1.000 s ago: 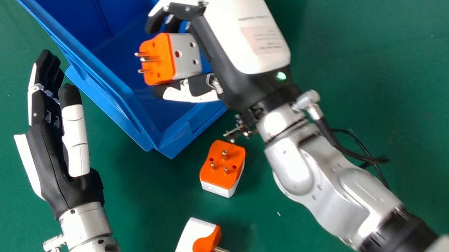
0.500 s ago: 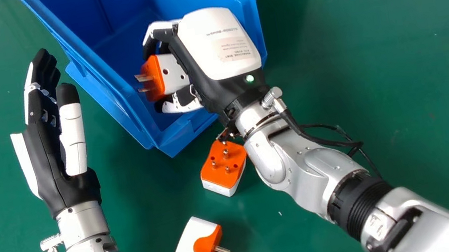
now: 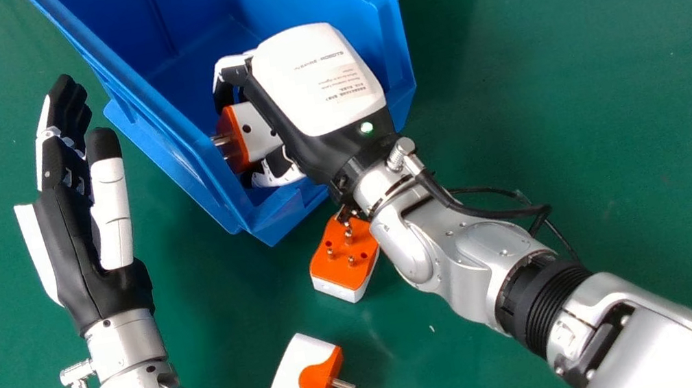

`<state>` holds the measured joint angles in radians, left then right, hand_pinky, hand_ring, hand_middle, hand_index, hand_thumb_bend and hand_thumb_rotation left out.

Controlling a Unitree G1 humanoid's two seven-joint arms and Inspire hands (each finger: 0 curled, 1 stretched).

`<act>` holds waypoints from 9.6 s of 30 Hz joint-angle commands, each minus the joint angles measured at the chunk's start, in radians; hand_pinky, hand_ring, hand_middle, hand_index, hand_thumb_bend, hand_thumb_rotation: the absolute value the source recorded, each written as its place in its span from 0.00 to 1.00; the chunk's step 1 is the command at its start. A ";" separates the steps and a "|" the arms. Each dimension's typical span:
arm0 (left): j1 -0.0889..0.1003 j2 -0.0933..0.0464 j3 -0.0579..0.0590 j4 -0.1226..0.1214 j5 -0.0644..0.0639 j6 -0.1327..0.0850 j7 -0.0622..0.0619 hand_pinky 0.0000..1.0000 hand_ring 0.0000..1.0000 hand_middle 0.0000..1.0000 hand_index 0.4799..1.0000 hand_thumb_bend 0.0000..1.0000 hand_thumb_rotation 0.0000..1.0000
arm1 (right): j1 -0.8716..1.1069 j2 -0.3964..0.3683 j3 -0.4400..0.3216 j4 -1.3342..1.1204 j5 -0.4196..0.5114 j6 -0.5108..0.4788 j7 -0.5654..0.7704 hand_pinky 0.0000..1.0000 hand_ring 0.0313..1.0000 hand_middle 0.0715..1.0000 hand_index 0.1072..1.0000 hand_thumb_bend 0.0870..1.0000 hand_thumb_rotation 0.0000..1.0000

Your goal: Pick all objects and put in blue box

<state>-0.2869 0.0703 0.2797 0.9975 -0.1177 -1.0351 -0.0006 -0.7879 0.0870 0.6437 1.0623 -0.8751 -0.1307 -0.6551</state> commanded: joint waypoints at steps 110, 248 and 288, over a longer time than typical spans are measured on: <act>0.011 -0.015 -0.002 -0.012 -0.018 -0.015 -0.054 0.92 0.92 0.91 0.74 0.81 0.81 | 0.808 -0.196 -0.063 -1.309 -0.308 0.485 0.876 0.59 0.75 0.79 0.79 0.84 0.45; 0.006 -0.017 -0.006 -0.008 -0.032 -0.017 -0.072 0.92 0.93 0.91 0.75 0.79 0.79 | 0.637 -0.252 0.059 -1.059 -0.224 0.405 0.852 0.46 0.52 0.59 0.65 0.58 0.00; -0.003 -0.014 -0.008 -0.009 -0.025 -0.013 -0.065 0.92 0.93 0.91 0.75 0.79 0.80 | 0.655 -0.268 0.051 -1.091 -0.212 0.336 0.760 0.61 0.83 0.84 0.73 0.67 0.01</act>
<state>-0.2791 0.0542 0.2799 0.9964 -0.1565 -1.0344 -0.0671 -0.1317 -0.1759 0.7037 -0.0006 -1.0963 0.2223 0.1141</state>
